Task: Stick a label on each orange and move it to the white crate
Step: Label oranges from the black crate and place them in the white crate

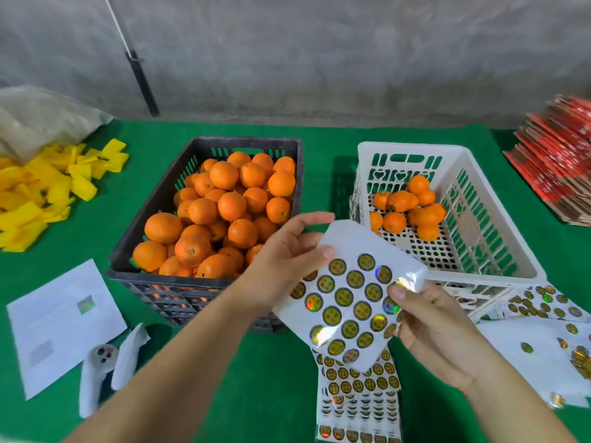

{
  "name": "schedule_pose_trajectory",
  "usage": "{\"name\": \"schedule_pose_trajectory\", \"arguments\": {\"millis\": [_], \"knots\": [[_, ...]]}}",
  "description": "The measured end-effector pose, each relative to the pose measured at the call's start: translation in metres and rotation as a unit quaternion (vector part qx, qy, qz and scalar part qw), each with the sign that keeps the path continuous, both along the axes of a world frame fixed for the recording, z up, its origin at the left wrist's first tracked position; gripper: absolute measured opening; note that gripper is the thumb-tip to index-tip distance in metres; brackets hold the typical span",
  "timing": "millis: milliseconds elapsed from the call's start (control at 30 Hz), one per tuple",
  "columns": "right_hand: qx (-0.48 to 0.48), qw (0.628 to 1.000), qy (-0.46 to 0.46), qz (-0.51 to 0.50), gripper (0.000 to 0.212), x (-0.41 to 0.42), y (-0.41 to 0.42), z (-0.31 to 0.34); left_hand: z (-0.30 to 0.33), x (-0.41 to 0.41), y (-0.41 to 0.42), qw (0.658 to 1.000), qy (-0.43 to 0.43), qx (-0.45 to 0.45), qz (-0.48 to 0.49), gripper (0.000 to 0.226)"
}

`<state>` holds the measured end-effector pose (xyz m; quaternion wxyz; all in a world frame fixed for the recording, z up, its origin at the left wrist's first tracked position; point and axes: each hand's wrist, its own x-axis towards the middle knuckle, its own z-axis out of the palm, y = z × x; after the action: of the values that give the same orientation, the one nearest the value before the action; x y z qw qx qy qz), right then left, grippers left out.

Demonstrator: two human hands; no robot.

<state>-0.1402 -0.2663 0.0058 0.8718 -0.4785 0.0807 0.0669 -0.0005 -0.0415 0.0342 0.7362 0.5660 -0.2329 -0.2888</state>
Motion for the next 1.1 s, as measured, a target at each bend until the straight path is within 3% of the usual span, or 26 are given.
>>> {"name": "schedule_pose_trajectory", "arguments": {"millis": [67, 100, 167, 200, 233, 333, 400, 467, 500, 567, 600, 633, 667, 733, 767, 833, 933, 1000, 1100], "knots": [[-0.005, 0.997, -0.001, -0.077, 0.043, 0.002, 0.004, -0.001, -0.013, 0.034, 0.008, 0.972, -0.148, 0.164, 0.081, 0.039], [-0.019, 0.994, 0.000, -0.106, 0.040, 0.004, 0.004, 0.000, -0.022, 0.055, 0.015, 0.912, -0.252, 0.298, 0.126, 0.043], [-0.039, 0.989, 0.013, -0.143, 0.045, 0.006, 0.004, 0.004, -0.038, 0.090, 0.033, 0.702, -0.381, 0.586, 0.133, 0.063], [-0.044, 0.988, 0.017, -0.148, 0.046, 0.006, 0.003, 0.005, -0.044, 0.101, 0.042, 0.621, -0.397, 0.670, 0.092, 0.070], [-0.048, 0.988, 0.014, -0.143, 0.046, 0.006, 0.004, 0.007, -0.049, 0.109, 0.048, 0.566, -0.405, 0.717, 0.041, 0.074], [-0.055, 0.990, 0.006, -0.132, 0.042, 0.005, 0.006, 0.011, -0.055, 0.122, 0.049, 0.484, -0.443, 0.755, 0.001, 0.085], [-0.055, 0.990, 0.000, -0.133, 0.041, 0.004, 0.006, 0.010, -0.045, 0.125, 0.041, 0.467, -0.451, 0.760, 0.031, 0.076], [-0.057, 0.989, -0.006, -0.138, 0.038, 0.004, 0.004, 0.008, -0.030, 0.125, 0.042, 0.490, -0.430, 0.757, 0.037, 0.067], [-0.057, 0.989, -0.012, -0.137, 0.037, 0.004, 0.002, 0.008, -0.022, 0.121, 0.049, 0.543, -0.398, 0.738, 0.051, 0.070], [-0.061, 0.989, -0.024, -0.132, 0.050, 0.001, 0.000, 0.011, -0.008, 0.106, 0.068, 0.732, -0.264, 0.615, 0.126, 0.083], [-0.061, 0.989, -0.026, -0.129, 0.058, -0.001, -0.002, 0.011, 0.000, 0.091, 0.075, 0.831, -0.172, 0.503, 0.164, 0.089], [-0.057, 0.990, -0.029, -0.125, 0.063, -0.004, -0.003, 0.011, 0.007, 0.071, 0.079, 0.910, -0.079, 0.364, 0.185, 0.095], [-0.050, 0.992, -0.034, -0.114, 0.064, -0.004, -0.003, 0.011, 0.010, 0.050, 0.080, 0.957, 0.018, 0.226, 0.180, 0.101], [-0.040, 0.994, -0.042, -0.092, 0.062, -0.004, -0.001, 0.011, 0.006, 0.013, 0.075, 0.981, 0.151, 0.021, 0.122, 0.116], [-0.040, 0.995, -0.041, -0.087, 0.061, -0.003, 0.000, 0.011, 0.003, -0.002, 0.070, 0.981, 0.174, -0.020, 0.088, 0.121], [-0.045, 0.994, -0.035, -0.092, 0.060, 0.000, 0.003, 0.014, 0.001, -0.028, 0.053, 0.982, 0.183, -0.039, 0.030, 0.116], [-0.071, 0.990, -0.021, -0.123, 0.049, 0.001, 0.003, 0.014, 0.000, -0.051, 0.038, 0.984, 0.170, -0.057, 0.001, 0.078], [-0.087, 0.986, -0.018, -0.141, 0.039, -0.001, 0.001, 0.014, 0.000, -0.058, 0.035, 0.980, 0.183, -0.082, 0.017, 0.087], [-0.128, 0.980, -0.008, -0.150, 0.046, -0.005, 0.001, 0.016, -0.001, -0.062, 0.029, 0.973, 0.202, -0.106, 0.034, 0.097]]}}
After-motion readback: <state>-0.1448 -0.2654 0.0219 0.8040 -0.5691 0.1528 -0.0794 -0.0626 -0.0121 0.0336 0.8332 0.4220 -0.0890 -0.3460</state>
